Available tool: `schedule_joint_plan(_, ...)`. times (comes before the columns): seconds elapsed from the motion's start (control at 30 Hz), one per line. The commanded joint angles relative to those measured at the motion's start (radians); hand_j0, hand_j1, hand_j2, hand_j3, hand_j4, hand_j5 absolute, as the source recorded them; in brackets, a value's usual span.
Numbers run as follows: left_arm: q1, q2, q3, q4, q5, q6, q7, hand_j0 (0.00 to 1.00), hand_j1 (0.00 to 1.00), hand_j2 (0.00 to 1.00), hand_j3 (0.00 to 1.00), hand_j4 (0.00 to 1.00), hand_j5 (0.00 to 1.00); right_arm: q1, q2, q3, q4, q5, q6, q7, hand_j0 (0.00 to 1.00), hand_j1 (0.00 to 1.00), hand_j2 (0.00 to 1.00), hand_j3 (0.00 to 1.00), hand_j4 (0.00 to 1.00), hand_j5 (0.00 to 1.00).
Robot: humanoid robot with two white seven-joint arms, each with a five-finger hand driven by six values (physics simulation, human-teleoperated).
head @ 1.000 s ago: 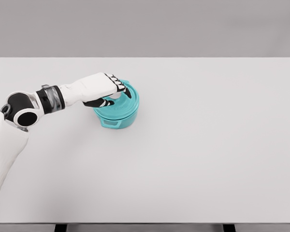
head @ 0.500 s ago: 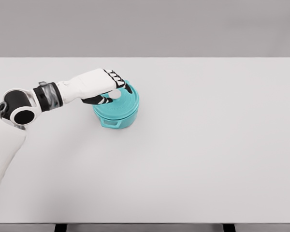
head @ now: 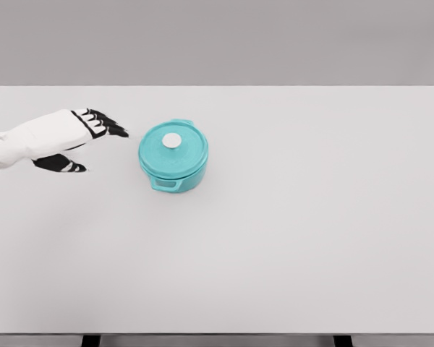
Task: Cover the pot with left arm
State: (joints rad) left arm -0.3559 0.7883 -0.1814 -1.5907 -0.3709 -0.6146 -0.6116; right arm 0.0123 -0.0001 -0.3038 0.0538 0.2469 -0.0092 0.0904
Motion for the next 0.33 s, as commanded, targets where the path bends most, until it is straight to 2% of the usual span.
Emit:
schedule_joint_plan(0.0,0.003,0.104,0.063,-0.003,0.072,0.004,0.001,1.00,1.00,1.00,1.00,1.00,1.00,0.000,0.000,0.000,0.000,0.000,0.000,0.000,1.00,1.00,1.00,1.00,1.00,1.00)
schedule_joint_plan(0.07,0.002,0.104,0.063,0.031,0.070,0.004,0.001,1.00,1.00,1.00,1.00,1.00,1.00,0.000,0.000,0.000,0.000,0.000,0.000,0.000,1.00,1.00,1.00,1.00,1.00,1.00)
schedule_joint_plan(0.3,0.009,0.103,0.059,0.024,0.066,0.004,0.001,1.00,1.00,1.00,1.00,1.00,1.00,0.000,0.000,0.000,0.001,0.000,0.000,0.000,1.00,1.00,1.00,1.00,1.00,1.00)
